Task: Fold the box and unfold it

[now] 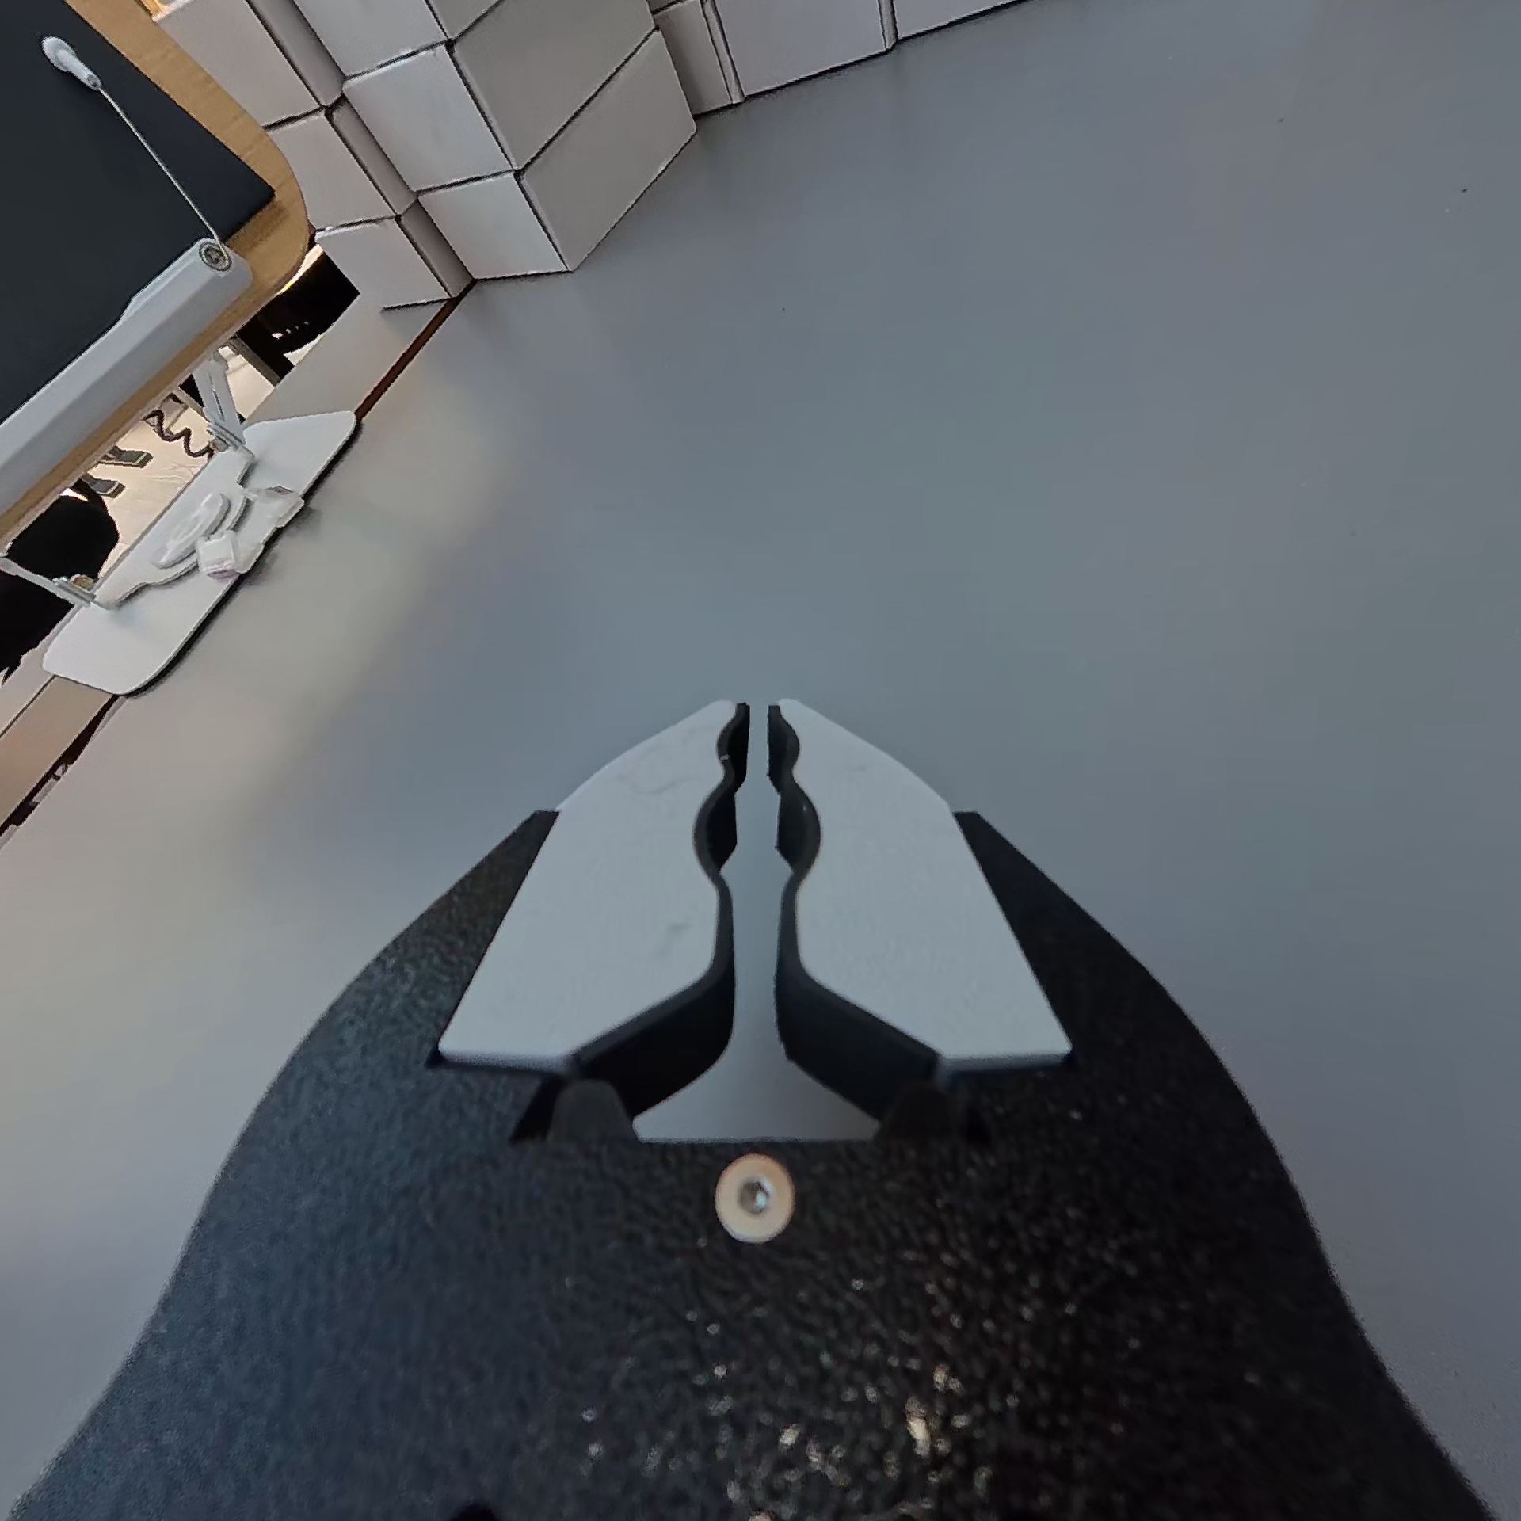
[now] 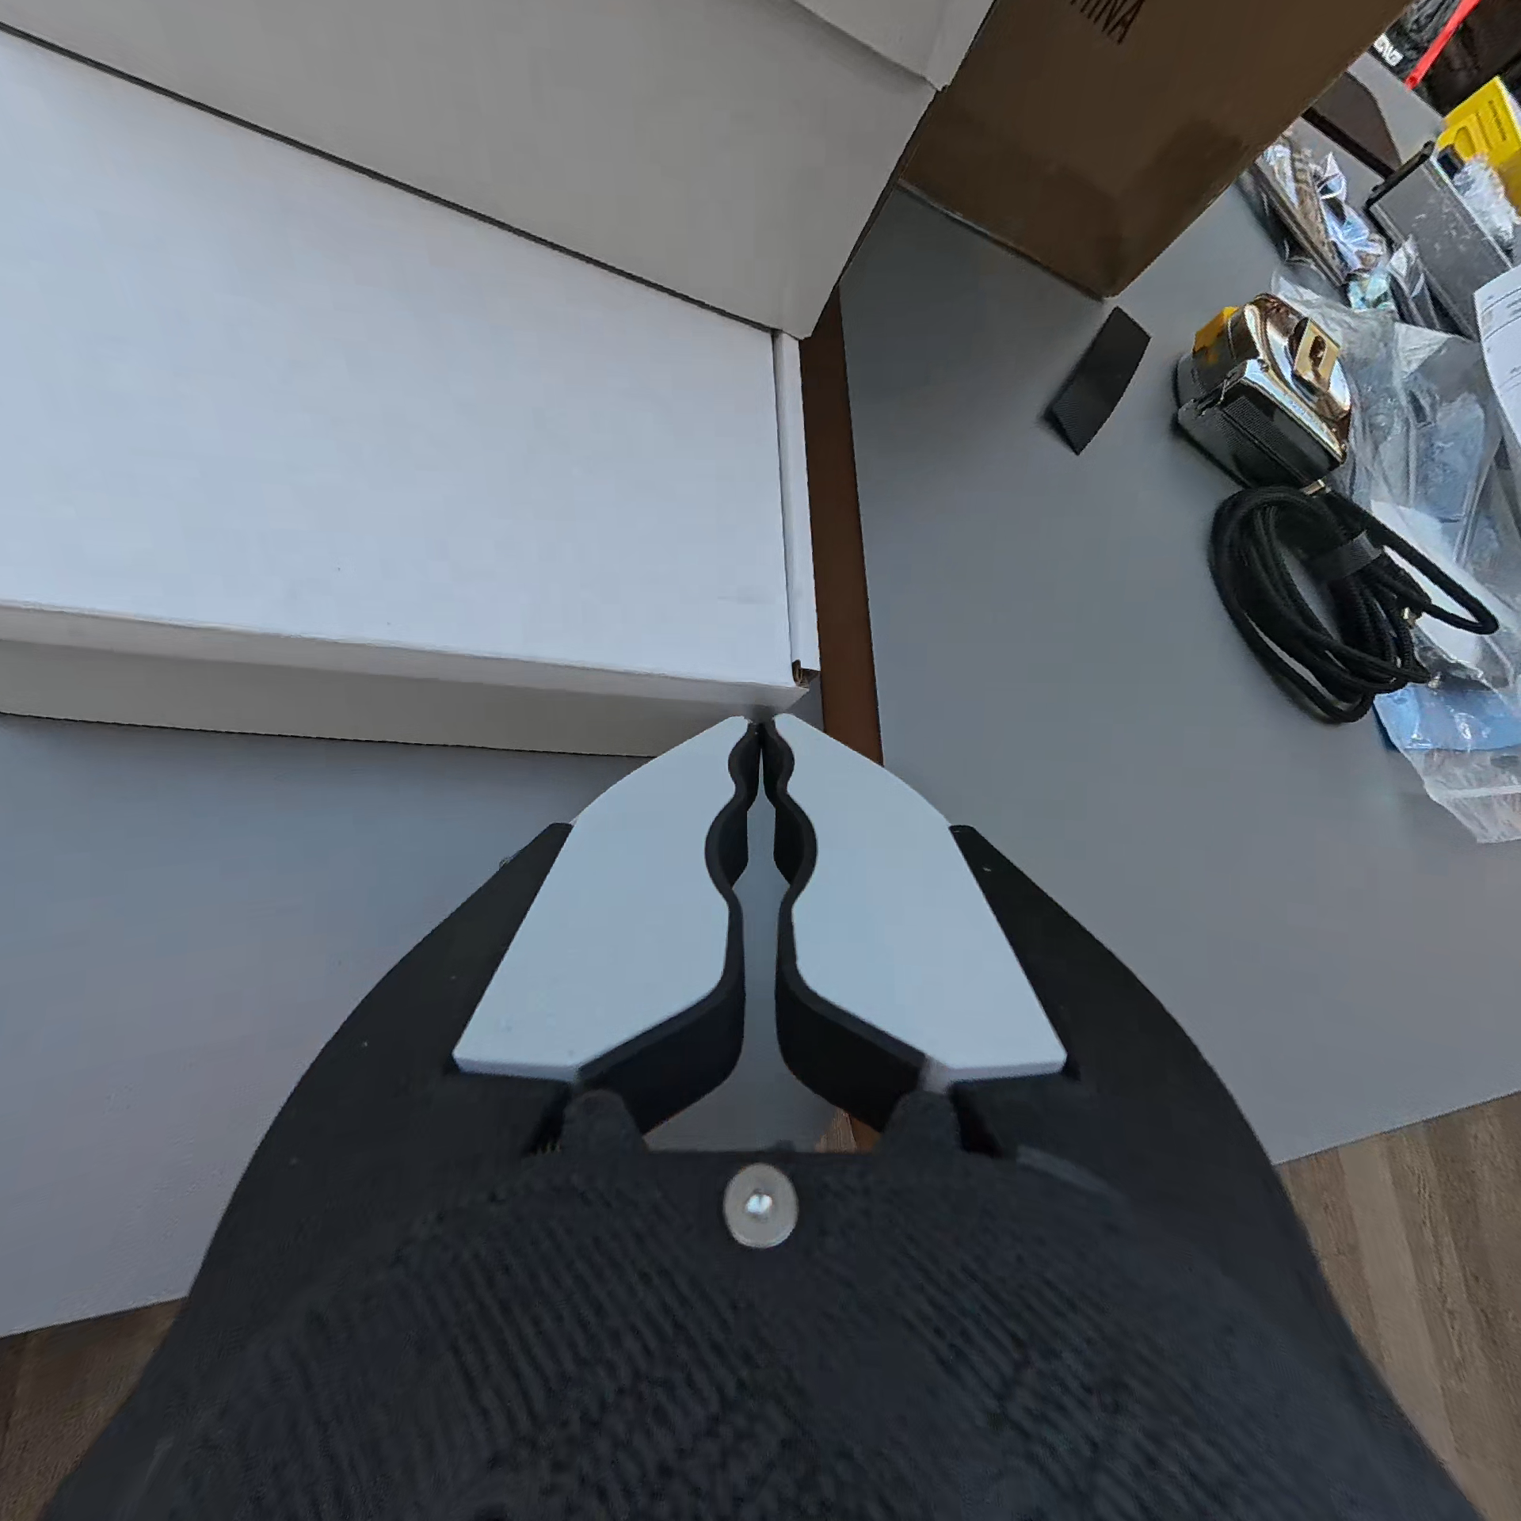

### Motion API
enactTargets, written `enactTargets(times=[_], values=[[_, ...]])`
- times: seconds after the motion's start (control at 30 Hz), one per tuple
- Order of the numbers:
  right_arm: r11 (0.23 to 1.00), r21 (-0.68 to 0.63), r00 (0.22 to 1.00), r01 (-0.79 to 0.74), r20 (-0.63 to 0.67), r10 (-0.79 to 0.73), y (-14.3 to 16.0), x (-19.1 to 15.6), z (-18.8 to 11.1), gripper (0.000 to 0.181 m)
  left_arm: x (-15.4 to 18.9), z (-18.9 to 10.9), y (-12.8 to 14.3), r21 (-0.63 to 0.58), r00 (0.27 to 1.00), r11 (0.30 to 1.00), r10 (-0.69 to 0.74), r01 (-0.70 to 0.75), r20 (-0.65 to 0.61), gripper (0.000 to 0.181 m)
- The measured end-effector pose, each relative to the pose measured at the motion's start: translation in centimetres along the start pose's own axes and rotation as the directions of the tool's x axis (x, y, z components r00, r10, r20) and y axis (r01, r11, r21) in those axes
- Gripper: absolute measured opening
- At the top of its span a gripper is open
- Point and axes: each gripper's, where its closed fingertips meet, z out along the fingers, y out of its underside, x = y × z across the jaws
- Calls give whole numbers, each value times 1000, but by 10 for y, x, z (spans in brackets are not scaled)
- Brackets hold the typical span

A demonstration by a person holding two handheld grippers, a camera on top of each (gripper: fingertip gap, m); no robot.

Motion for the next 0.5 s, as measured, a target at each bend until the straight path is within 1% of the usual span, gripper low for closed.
enactTargets(times=[0.07,0.13,0.23,0.3,0.33,0.4,0.47,0.5], values=[[1000,11,1000,-9,7,9,0,-1,0,0,1,0,0,-2,1000,1000,2,-2,-3,4],[1000,21,999,3,52,-4,-1,-8,-2,10,2,1,1,-10,1000,1000,5,-5,-7,4],[1000,18,1000,-12,23,11,-1,-4,-9,19,3,2,-1,-3,1000,1000,5,-5,-10,4],[998,43,999,-34,43,32,-6,-8,-13,21,4,2,-3,5,1000,1000,1,-1,-9,4],[998,46,998,-41,58,39,-7,-10,-13,22,4,2,-4,7,1000,1000,1,-1,-8,4],[998,44,998,-53,48,51,-8,-8,-10,23,5,1,-4,9,1000,1000,2,-1,-9,4],[998,46,996,-49,80,45,-9,-11,-7,16,6,1,-4,10,1000,1000,0,0,-14,4],[998,46,995,-48,87,44,-8,-11,-7,16,6,1,-4,10,1000,1000,-3,3,-17,4]])
